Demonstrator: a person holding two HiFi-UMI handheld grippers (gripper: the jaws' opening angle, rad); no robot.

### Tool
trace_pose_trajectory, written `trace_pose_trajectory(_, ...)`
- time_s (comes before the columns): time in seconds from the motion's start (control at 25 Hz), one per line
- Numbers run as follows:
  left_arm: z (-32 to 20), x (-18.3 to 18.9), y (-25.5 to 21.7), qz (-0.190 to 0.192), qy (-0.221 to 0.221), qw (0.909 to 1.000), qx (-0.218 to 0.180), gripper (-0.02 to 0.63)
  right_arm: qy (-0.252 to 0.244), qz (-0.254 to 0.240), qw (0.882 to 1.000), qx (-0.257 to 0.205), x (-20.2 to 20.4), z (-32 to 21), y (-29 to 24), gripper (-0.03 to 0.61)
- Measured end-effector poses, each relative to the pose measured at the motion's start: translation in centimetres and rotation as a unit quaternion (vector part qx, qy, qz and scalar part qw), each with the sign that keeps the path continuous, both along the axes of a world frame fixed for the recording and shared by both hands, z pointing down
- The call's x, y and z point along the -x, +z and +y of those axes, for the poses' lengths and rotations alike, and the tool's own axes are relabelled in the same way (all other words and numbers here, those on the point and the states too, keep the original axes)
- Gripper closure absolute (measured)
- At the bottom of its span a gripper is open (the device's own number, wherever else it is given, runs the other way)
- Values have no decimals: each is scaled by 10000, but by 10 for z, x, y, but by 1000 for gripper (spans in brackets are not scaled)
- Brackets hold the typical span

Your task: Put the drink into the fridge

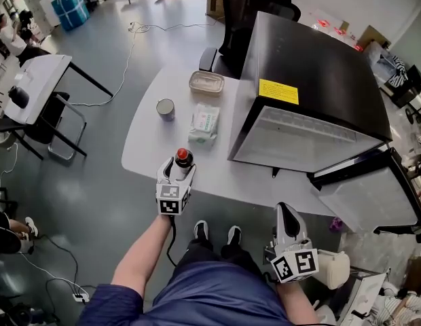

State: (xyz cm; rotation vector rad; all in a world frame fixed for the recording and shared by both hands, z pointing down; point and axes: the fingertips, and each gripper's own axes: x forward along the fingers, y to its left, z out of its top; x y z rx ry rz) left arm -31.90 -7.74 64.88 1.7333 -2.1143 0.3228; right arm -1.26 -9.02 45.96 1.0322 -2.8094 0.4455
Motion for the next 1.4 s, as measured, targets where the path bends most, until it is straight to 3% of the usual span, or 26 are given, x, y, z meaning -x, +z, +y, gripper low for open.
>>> trace_pose_trajectory(0.44,-25,3,4,-76,162,9998,24,310,334,70,9994,104,-7,3,10,572)
trace_pose_trajectory(0.84,-17,0,6,-124,165,9997,155,307,120,10,9999,-21,0,-4,-2,571)
trace_pose_trajectory(1.4,-22,-55,-25,27,856,9963,-80,307,4,-58,9998,205,-6,-7,14,572)
